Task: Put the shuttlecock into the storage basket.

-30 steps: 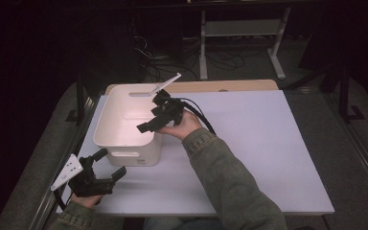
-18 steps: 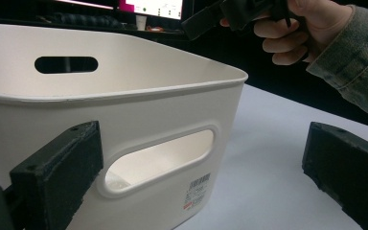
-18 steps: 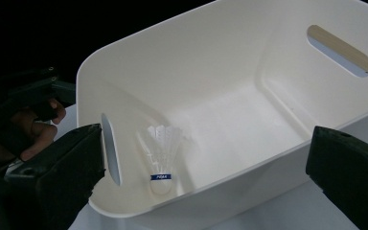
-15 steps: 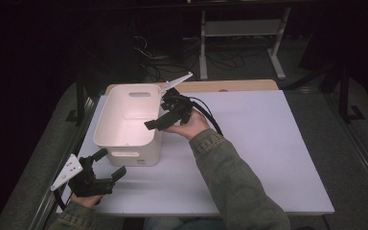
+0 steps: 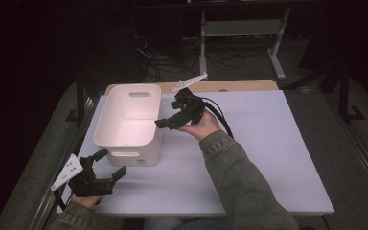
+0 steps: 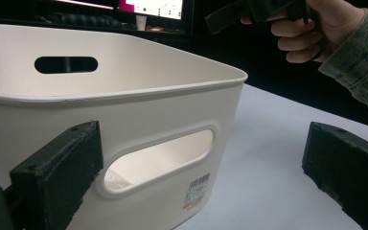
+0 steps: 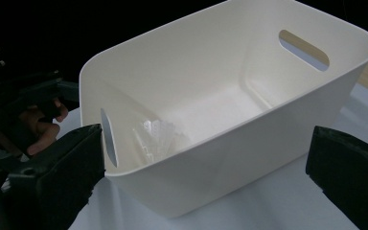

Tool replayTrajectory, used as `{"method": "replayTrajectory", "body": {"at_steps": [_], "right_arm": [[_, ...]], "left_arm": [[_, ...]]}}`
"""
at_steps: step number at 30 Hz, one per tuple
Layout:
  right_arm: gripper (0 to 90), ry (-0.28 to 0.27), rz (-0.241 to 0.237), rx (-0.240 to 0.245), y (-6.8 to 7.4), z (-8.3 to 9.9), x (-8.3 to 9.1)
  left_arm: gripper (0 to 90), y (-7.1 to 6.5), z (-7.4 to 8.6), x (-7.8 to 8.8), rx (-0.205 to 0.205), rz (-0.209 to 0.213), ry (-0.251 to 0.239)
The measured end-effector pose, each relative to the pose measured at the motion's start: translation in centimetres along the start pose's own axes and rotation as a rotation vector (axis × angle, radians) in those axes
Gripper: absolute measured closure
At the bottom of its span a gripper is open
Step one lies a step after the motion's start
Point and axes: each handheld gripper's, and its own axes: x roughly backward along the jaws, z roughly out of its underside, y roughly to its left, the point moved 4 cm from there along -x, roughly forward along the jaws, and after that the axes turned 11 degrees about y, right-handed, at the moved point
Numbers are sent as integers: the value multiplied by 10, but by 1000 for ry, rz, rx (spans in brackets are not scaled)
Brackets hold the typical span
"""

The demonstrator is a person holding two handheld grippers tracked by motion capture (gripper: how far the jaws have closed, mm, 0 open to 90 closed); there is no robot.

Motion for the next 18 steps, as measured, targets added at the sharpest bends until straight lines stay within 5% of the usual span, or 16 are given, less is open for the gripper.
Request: {"method": "replayTrajectory", "body": {"at_steps": [18], "right_arm": [[0,-27,21,-20,-8,23,16]], "left_arm": [[0,0,0,0,4,0,2]]}}
